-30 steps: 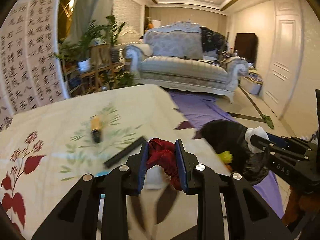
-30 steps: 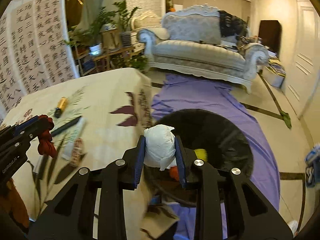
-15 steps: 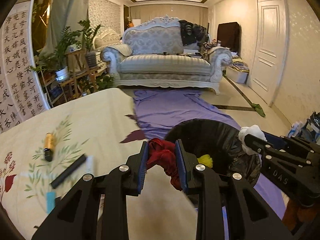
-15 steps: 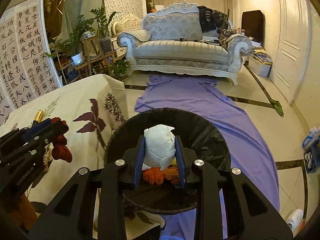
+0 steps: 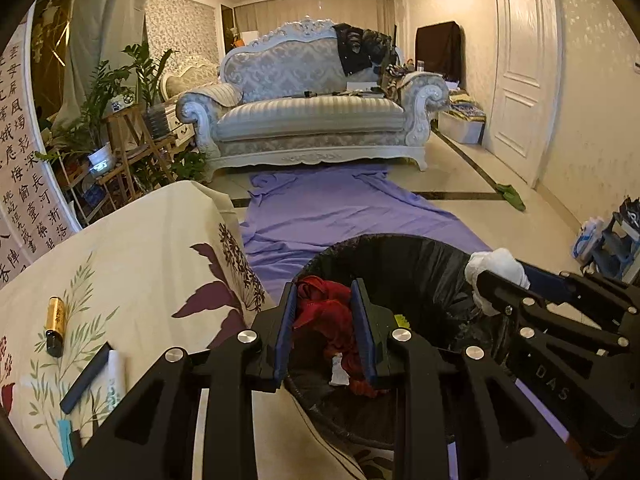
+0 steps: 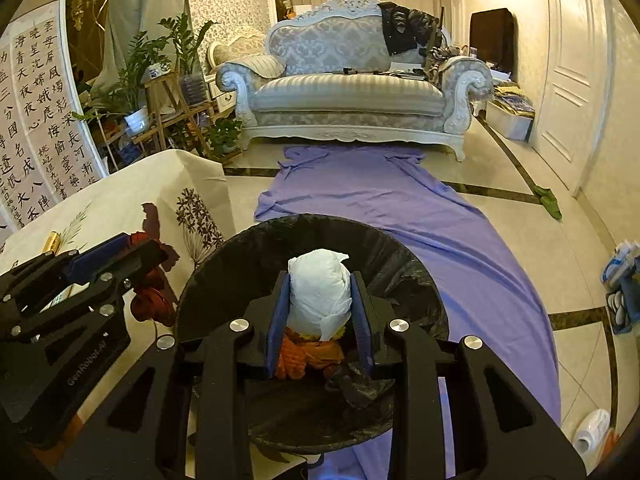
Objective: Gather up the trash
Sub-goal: 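Carry the red cloth and white tissue over the bin and open both tools, then grasp the blue-capped marker with the left tool while the right tool grasps the black tube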
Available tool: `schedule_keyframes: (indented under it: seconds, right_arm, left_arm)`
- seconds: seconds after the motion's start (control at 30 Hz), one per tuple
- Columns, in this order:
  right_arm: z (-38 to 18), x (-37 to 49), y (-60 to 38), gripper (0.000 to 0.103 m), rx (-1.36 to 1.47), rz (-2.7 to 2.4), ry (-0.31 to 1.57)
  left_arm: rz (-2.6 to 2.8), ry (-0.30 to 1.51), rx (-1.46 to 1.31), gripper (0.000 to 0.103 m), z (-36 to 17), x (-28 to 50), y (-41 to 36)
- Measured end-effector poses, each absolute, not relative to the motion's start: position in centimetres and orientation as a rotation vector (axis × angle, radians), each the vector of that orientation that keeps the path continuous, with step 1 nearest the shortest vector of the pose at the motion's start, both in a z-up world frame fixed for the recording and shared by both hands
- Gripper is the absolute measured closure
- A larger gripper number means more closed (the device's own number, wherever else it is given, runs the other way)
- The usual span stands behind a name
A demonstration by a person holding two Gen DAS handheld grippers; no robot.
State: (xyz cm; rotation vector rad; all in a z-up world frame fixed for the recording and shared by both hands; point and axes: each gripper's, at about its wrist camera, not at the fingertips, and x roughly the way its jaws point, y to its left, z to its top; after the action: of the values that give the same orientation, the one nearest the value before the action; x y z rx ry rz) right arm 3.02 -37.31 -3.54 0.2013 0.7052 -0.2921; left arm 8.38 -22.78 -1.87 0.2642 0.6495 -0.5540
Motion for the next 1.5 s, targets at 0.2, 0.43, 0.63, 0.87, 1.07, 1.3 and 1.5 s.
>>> schedule_keyframes:
  seconds: [0.2, 0.43, 0.63, 0.87, 1.07, 1.3, 1.5]
  right_arm:
    - [-3.5, 2.9, -37.7, 0.059, 0.21, -0.317, 0.696]
    - [-3.2, 2.6, -38.0, 0.058, 0.213, -0.338, 0.692]
    - [-2.9, 2.3, -37.7, 0.052, 0.208, -0.334, 0.688]
    - [-2.5, 1.7, -35.5, 0.051, 0.203, -0.297, 0.683]
    - [-2.2, 1.3, -32.6, 0.051, 0.195, -0.245, 0.686]
    - [-1.7, 1.0, -28.0, 0.051, 0.171, -0.152, 0.689]
    - [-1.2, 1.3, -23.9, 0.051, 0.14, -0.067, 0.697]
  left_arm:
    - [-0.539, 0.662, 0.26, 0.052, -2.4, 8.8, -22.6]
    - [-0.525, 0.662, 0.25, 0.041, -2.1, 9.0, -22.1]
    - [-0.512, 0.66, 0.242, 0.032, -1.5, 8.6, -21.0]
    - [-0.48, 0.661, 0.219, 0.032, -0.5, 7.4, -17.8]
    - [-0.427, 0.654, 0.206, 0.032, 0.2, 6.2, -13.9]
    - [-0.332, 0.651, 0.168, 0.032, 1.0, 5.4, -8.0]
    - [-0.233, 0.666, 0.145, 0.031, 0.6, 5.0, -2.5]
